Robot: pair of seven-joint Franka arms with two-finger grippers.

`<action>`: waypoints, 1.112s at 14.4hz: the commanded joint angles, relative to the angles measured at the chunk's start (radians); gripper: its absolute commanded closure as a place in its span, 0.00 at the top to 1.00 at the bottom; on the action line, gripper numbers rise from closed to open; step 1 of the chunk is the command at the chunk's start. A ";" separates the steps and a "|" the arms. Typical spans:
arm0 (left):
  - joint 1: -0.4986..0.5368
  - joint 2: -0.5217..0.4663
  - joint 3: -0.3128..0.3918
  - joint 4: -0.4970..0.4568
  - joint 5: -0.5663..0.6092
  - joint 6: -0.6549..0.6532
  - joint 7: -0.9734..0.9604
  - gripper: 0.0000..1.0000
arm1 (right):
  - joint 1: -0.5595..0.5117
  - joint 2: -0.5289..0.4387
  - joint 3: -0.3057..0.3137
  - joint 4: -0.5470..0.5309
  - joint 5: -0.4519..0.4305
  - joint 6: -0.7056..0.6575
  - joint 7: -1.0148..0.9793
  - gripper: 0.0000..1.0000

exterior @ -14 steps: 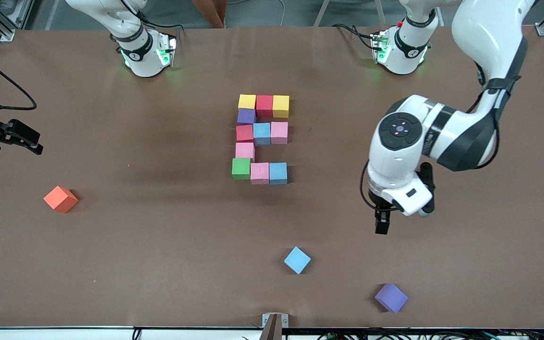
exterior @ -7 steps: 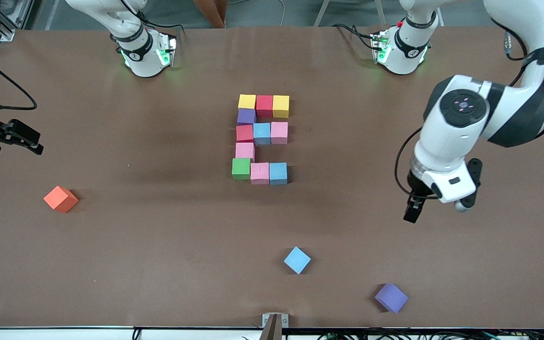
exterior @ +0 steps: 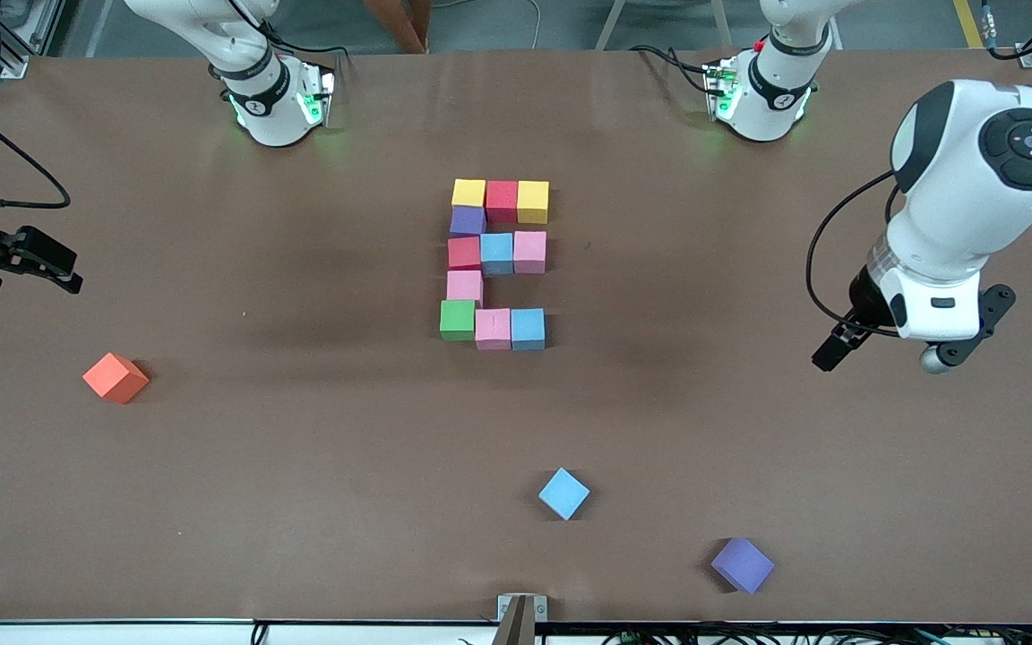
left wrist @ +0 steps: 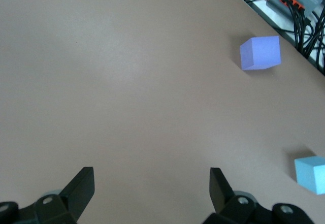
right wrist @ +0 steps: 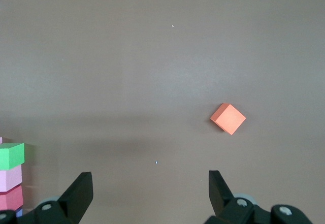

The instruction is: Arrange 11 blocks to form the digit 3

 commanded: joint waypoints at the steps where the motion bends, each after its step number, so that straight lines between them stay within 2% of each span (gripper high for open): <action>1: 0.001 -0.008 0.000 0.009 -0.016 -0.017 0.021 1.00 | -0.004 -0.014 0.007 -0.011 -0.018 0.007 -0.006 1.00; 3: 0.005 0.014 0.000 0.061 -0.011 -0.069 0.033 1.00 | -0.005 -0.014 0.008 -0.011 -0.018 0.007 -0.005 1.00; 6: -0.010 0.040 0.016 0.106 -0.007 -0.081 0.035 1.00 | -0.005 -0.014 0.008 -0.009 -0.016 0.010 -0.005 1.00; 9: -0.138 0.057 0.205 0.141 -0.010 -0.101 0.071 1.00 | -0.007 -0.014 0.008 -0.009 -0.010 0.013 -0.005 1.00; 11: -0.194 0.051 0.276 0.144 -0.019 -0.118 0.107 1.00 | -0.008 -0.014 0.008 -0.009 -0.010 0.013 -0.005 1.00; 13: -0.279 0.046 0.376 0.168 -0.031 -0.173 0.180 1.00 | -0.007 -0.014 0.007 -0.006 -0.008 0.015 -0.003 1.00; 14: -0.303 0.037 0.411 0.175 -0.055 -0.198 0.217 1.00 | -0.007 -0.014 0.008 -0.006 -0.008 0.013 -0.003 1.00; 16: -0.297 0.023 0.425 0.184 -0.089 -0.238 0.333 1.00 | -0.007 -0.014 0.007 -0.006 -0.008 0.013 -0.003 1.00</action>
